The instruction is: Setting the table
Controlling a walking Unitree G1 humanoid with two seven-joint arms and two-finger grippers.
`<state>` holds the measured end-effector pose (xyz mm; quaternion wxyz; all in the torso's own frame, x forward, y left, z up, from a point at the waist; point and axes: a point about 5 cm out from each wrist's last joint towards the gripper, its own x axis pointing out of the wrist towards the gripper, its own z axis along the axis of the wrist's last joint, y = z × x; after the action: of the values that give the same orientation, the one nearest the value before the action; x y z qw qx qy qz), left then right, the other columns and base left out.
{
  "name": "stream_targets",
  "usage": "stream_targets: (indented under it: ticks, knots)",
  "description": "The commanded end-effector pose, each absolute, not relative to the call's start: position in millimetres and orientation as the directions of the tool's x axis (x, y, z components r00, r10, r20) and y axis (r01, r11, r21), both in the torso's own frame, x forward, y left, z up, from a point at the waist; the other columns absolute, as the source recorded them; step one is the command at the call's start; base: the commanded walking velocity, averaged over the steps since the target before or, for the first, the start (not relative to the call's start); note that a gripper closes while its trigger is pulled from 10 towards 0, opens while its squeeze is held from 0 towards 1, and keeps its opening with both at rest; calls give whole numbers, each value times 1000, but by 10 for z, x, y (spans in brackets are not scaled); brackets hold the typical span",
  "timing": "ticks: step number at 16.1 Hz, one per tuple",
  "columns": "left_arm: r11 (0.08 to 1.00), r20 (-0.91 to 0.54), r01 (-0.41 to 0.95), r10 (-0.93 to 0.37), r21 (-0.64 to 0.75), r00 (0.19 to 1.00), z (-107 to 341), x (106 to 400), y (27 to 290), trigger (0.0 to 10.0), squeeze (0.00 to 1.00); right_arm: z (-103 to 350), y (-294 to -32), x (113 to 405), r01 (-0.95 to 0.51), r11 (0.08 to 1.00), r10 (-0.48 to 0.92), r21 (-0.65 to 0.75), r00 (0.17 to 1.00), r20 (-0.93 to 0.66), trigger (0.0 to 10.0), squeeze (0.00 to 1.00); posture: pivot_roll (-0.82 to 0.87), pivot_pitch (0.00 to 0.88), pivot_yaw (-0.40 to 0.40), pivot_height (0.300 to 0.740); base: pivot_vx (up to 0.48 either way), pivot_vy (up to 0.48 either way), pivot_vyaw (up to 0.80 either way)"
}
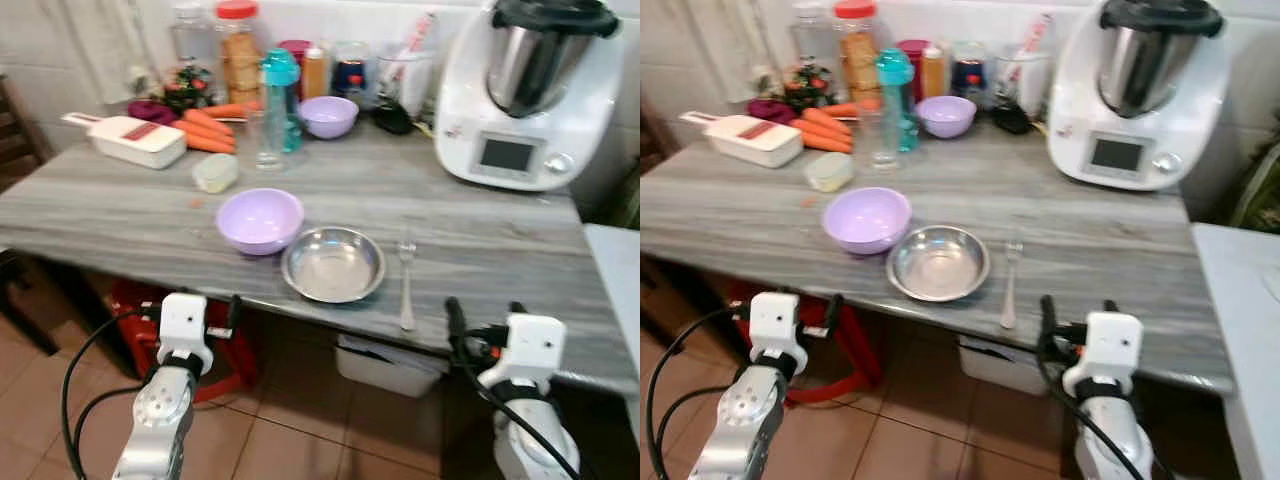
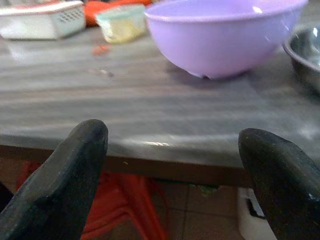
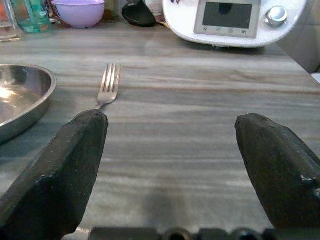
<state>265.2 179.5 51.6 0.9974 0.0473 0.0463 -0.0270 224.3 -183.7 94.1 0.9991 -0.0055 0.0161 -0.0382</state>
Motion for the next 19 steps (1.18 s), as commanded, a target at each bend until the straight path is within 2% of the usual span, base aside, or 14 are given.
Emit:
stream_targets:
  ticks: [1, 4, 14, 19]
  knots:
    - [993, -75, 71, -64, 90, 995, 578, 2675, 1746, 10000, 0, 980, -1841, 2262, 69, 997, -70, -23, 997, -24, 10000, 0, -116, 0, 7, 740, 0, 0, -544]
    - [996, -82, 54, -47, 76, 995, 561, 2680, 1750, 10000, 0, 994, -1824, 2310, 45, 998, -46, -34, 999, -27, 10000, 0, -108, 0, -13, 740, 0, 0, -606]
    - [995, -83, 48, -41, 85, 996, 605, 2678, 1764, 10000, 0, 1002, -1813, 2420, 38, 999, -38, -34, 999, -25, 10000, 0, -73, 0, -24, 740, -289, 0, 0]
    - [995, -85, 53, -46, 85, 995, 610, 2720, 1745, 10000, 0, 1063, -1920, 2495, 82, 997, -82, -13, 997, -8, 10000, 0, -82, 0, -19, 740, -317, 0, 0]
